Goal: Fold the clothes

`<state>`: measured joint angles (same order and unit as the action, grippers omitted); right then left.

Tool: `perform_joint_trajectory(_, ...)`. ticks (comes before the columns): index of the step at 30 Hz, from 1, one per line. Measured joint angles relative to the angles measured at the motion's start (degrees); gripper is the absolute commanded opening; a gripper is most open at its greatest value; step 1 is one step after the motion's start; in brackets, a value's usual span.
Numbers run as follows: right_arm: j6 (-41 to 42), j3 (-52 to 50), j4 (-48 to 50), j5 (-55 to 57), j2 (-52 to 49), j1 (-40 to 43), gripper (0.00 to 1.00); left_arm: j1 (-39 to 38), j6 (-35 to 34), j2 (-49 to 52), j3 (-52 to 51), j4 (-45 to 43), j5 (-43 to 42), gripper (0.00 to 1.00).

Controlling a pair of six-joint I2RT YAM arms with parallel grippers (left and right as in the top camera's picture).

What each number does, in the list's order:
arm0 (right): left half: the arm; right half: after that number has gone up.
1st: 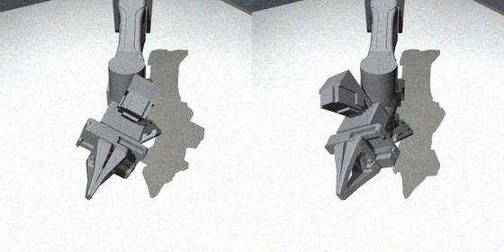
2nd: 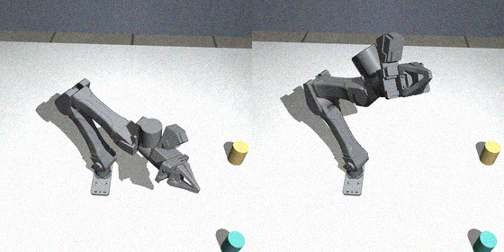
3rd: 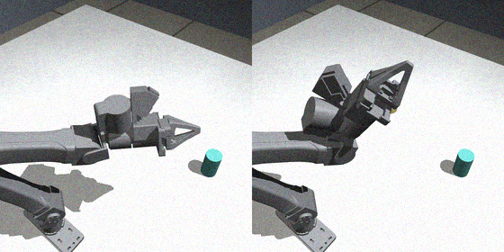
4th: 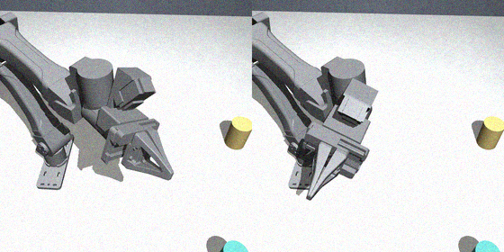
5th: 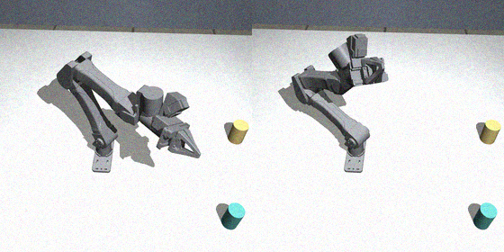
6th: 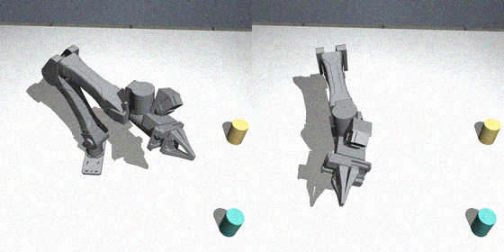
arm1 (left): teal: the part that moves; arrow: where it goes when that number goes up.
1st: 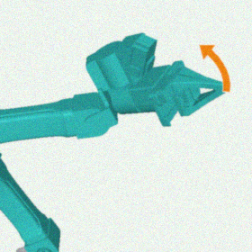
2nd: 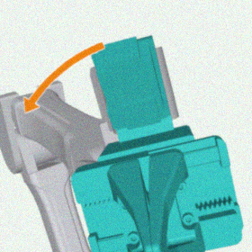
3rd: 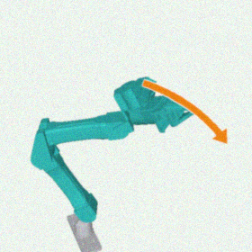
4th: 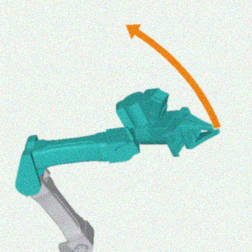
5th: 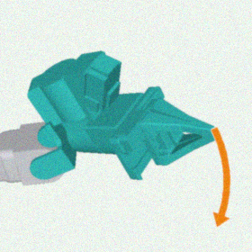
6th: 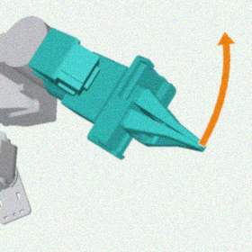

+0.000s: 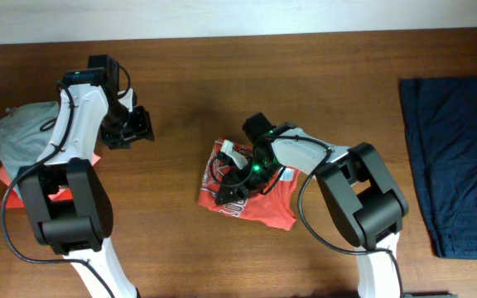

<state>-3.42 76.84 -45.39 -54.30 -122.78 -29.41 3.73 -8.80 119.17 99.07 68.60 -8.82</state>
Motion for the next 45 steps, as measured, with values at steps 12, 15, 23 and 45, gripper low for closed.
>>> perform_joint_trajectory(12, 2.32, 3.91, -14.93, 20.0, 19.41, 1.95, 0.48, 0.0, 2.23, 0.0, 0.0, -0.42, -2.6, 0.6)
perform_joint_trajectory(15, 5.03, 4.31, -21.03, 25.77, 22.32, 2.6, 0.48, -0.13, 7.23, 0.0, 0.0, -2.01, -9.22, 0.6)
perform_joint_trajectory(23, 16.61, 1.03, -24.55, 39.23, 22.21, 2.71, 0.48, -6.73, 17.4, 0.0, 0.02, -11.32, -17.81, 0.61)
perform_joint_trajectory(45, 22.93, -14.84, -19.12, 41.18, 22.16, 2.71, 0.48, -23.21, 19.47, 6.58, 0.07, -25.0, -9.07, 0.61)
